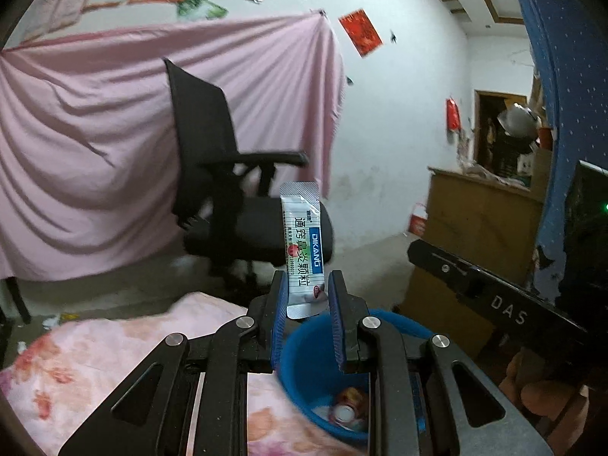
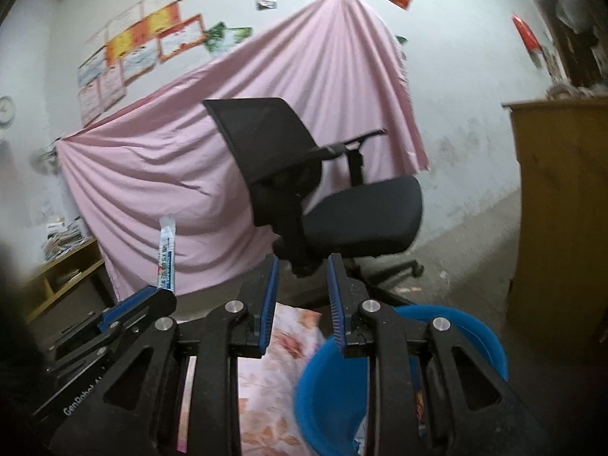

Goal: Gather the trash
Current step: 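Carry sachet and binder clip over the blue basin and open both tools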

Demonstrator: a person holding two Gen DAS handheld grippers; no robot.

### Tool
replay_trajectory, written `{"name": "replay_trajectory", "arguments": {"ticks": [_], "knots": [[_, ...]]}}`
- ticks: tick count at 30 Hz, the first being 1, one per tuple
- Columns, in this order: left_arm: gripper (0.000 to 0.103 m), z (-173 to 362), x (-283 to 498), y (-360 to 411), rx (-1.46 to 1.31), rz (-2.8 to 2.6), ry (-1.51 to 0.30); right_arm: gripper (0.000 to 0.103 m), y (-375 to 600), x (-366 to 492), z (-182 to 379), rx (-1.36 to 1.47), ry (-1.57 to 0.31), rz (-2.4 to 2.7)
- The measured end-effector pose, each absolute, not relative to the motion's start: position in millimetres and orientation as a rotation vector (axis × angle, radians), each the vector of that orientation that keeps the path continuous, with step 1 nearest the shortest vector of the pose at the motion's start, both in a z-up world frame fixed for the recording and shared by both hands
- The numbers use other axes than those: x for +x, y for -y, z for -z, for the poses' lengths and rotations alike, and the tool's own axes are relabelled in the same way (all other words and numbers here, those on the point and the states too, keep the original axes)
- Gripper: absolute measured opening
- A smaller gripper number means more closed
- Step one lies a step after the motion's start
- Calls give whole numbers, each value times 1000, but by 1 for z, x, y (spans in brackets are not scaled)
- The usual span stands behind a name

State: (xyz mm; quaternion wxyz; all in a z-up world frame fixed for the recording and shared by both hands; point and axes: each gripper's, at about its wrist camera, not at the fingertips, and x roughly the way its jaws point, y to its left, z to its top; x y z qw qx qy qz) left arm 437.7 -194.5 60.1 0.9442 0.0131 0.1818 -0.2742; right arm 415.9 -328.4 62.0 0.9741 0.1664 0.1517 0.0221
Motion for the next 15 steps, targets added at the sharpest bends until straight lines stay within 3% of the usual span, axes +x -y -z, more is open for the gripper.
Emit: {"name": "replay_trajectory", "arguments": {"ticks": [11, 13, 15], "knots": [[20, -29, 452, 231, 83, 598, -546, 53, 363, 428, -31, 441, -418, 20], [22, -25, 451, 234, 97, 593, -565, 58, 364, 429, -28, 442, -431, 24], [32, -24, 451, 234, 92, 589, -573, 60, 364, 429, -27, 440, -434, 25]]}}
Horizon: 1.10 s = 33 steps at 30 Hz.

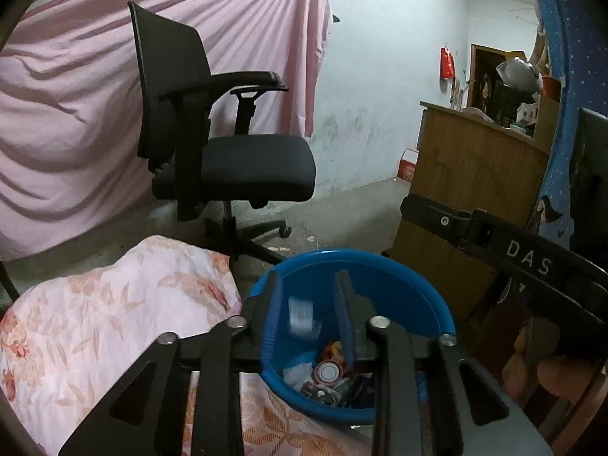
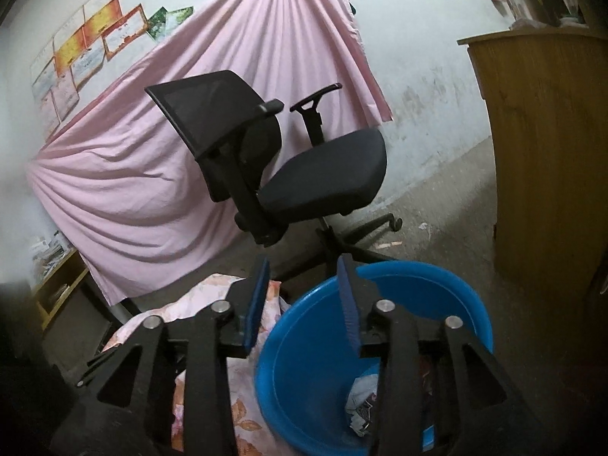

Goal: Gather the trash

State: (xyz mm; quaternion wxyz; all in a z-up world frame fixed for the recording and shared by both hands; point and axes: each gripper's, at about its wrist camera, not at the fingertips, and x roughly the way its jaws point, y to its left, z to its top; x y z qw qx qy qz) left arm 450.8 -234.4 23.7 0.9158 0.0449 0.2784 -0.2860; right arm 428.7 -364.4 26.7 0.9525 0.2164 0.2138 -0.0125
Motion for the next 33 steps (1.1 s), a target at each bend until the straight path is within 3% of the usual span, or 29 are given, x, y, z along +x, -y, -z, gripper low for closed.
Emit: {"name": "replay_trajectory", "arguments": {"ticks": [15, 22, 24, 26, 33], "knots": [[49, -46, 436, 196, 7, 496, -547, 72, 353, 424, -41, 413, -424, 10], [62, -63, 407, 149, -15, 397, -523, 92, 321, 416, -64, 346, -393, -40], [73, -67, 399, 136, -21, 368, -516, 97, 316, 413, -68, 340, -385, -50], [77, -72, 389, 122, -34, 343, -501, 103, 308, 409, -75, 322, -376, -53], [84, -90, 364, 87, -102, 285, -465, 103, 283, 385, -97, 207, -328, -51]]}}
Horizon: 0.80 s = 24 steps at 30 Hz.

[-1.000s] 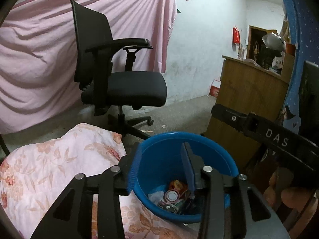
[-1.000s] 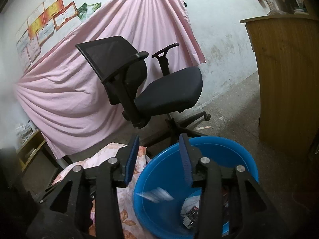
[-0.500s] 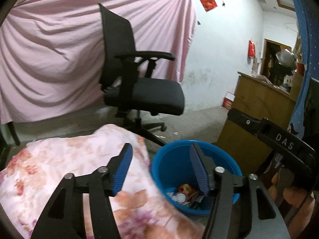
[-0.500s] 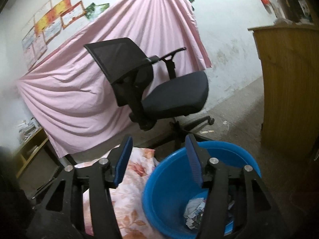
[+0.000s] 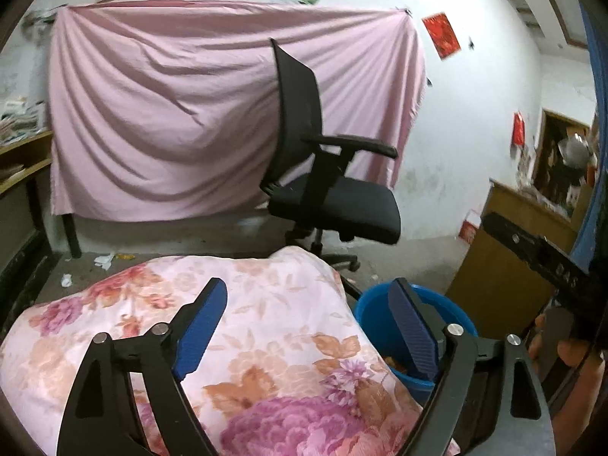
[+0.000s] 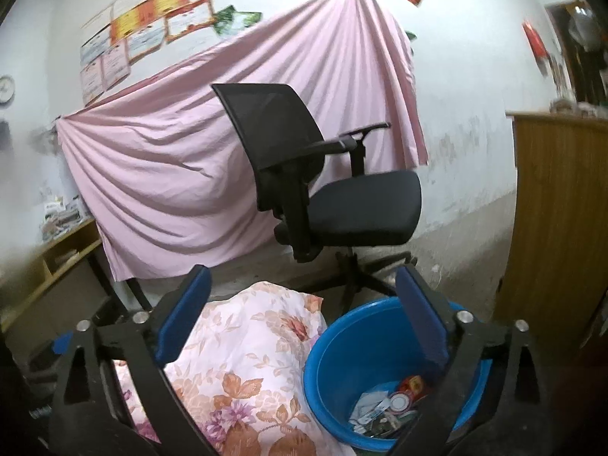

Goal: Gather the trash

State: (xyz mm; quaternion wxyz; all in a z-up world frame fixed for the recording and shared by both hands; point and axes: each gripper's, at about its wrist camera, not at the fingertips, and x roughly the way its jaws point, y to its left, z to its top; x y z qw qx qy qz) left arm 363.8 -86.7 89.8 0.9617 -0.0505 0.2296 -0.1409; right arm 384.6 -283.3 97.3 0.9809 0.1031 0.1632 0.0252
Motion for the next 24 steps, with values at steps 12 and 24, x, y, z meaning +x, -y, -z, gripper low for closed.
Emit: {"name": "replay_trajectory", "arguments": {"ticks": [12, 24], "knots": [[85, -107, 312, 58, -120, 233, -410, 103, 262, 314, -108, 154, -257, -49], [101, -100, 230, 30, -142, 165, -363, 103, 254, 224, -96, 169, -230, -33]]}}
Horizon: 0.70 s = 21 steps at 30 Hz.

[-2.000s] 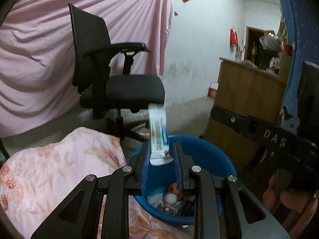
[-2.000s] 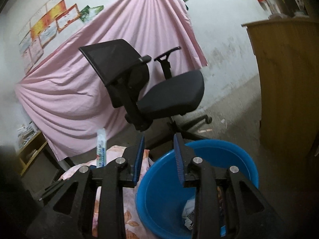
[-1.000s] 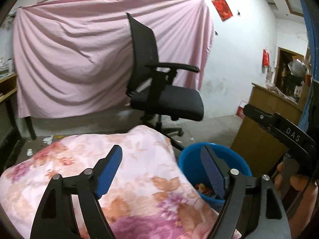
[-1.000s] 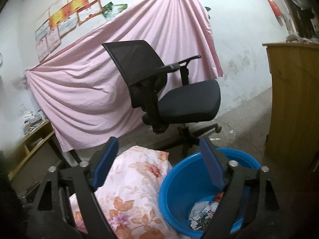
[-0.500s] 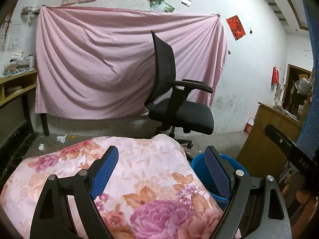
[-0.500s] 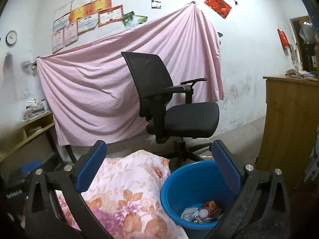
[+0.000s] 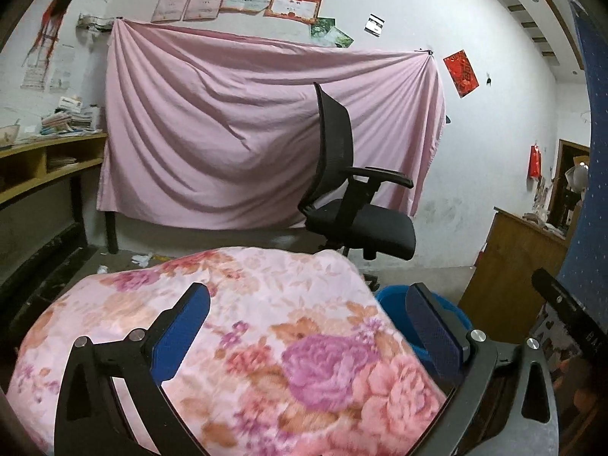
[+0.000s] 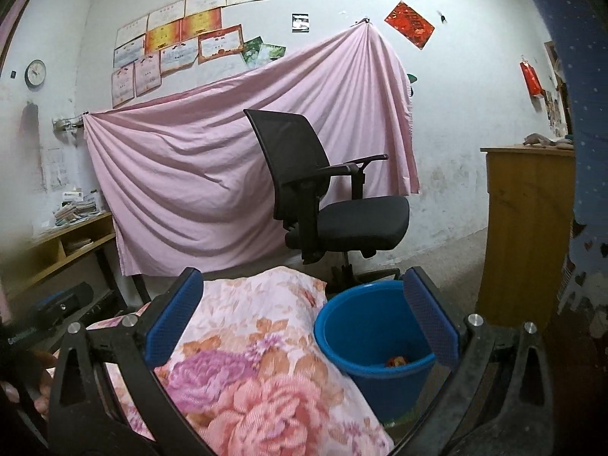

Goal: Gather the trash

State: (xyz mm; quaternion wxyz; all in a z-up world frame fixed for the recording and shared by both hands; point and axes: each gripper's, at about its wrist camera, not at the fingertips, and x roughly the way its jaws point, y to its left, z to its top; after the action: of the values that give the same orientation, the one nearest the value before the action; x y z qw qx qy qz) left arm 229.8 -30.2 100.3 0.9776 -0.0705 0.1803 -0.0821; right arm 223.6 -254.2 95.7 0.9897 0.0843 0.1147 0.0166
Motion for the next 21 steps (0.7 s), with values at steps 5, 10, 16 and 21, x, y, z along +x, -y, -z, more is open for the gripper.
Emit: {"name": "replay_trajectory", "arguments": {"ticks": [5, 10, 16, 21], "knots": [[101, -91, 191, 20, -121, 126, -361, 103, 245, 190, -93, 163, -208, -39], [101, -80, 158, 12, -111, 91, -351, 103, 229, 155, -84, 138, -191, -55], [101, -66, 119, -1, -111, 54, -342, 103, 214, 116, -70, 137, -173, -55], [101, -56, 93, -6, -92, 26, -321, 103, 204, 94, -61, 136, -164, -57]]}}
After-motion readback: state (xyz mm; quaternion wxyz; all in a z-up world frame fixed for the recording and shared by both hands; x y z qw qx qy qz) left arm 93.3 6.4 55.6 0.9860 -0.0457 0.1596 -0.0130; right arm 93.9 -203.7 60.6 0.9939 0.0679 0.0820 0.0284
